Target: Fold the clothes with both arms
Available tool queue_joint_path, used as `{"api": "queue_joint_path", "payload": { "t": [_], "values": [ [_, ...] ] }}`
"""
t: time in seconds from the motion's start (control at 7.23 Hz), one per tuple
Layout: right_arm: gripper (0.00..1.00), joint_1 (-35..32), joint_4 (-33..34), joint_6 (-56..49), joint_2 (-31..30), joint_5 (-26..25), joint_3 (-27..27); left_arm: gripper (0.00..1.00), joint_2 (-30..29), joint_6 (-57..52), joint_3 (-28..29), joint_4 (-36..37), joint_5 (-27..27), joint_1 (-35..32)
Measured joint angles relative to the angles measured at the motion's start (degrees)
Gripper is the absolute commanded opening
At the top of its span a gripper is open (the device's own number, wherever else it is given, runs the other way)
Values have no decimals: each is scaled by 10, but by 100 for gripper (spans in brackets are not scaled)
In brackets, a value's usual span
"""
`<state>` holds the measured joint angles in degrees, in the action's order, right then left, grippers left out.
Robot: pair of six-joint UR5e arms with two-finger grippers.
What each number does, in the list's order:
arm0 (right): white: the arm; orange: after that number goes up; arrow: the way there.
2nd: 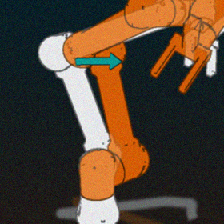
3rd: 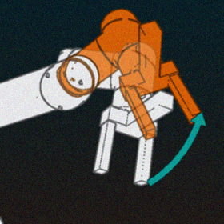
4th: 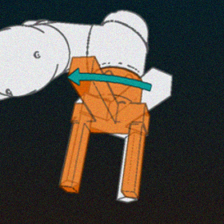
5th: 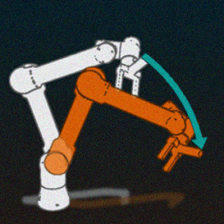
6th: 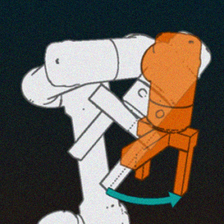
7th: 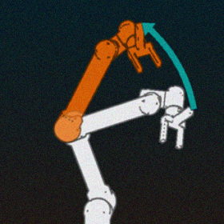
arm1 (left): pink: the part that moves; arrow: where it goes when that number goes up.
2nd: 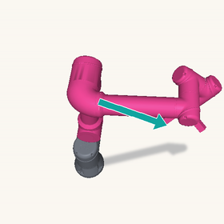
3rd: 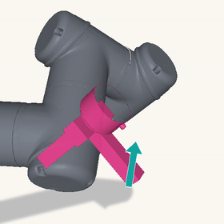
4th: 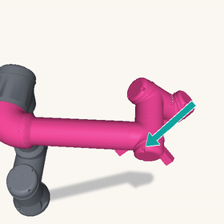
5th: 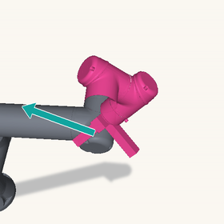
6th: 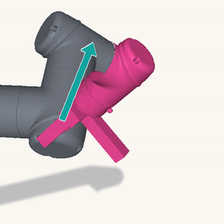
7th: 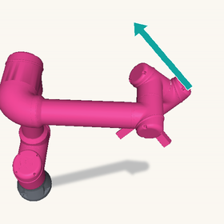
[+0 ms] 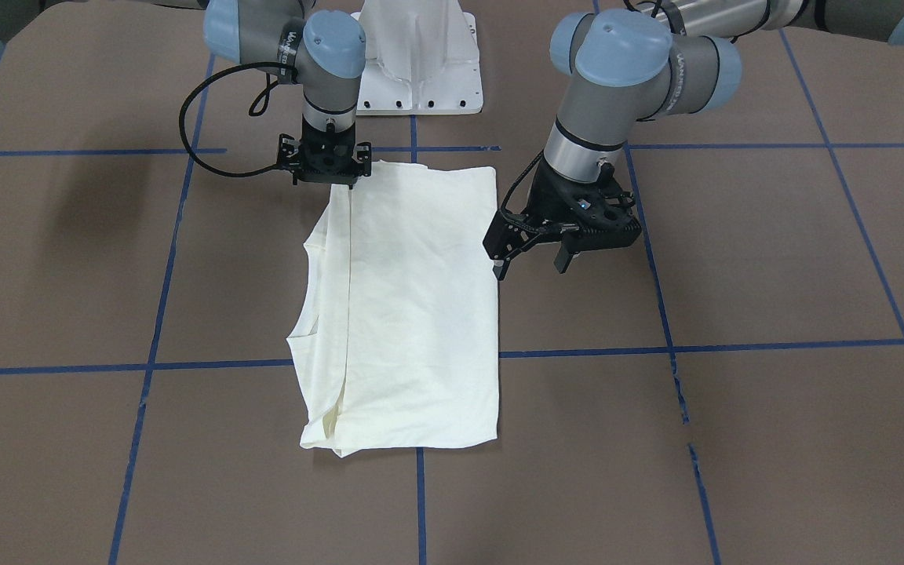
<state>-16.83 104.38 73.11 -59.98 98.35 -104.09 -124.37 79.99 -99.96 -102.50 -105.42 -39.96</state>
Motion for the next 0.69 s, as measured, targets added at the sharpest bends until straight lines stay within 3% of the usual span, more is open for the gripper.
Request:
{"api": "queue_joint_path", "payload": {
  "t": [0.69],
  "values": [
    [100, -30, 31, -30, -7, 10, -3, 100, 1, 5, 2, -1, 3, 19]
  ]
}}
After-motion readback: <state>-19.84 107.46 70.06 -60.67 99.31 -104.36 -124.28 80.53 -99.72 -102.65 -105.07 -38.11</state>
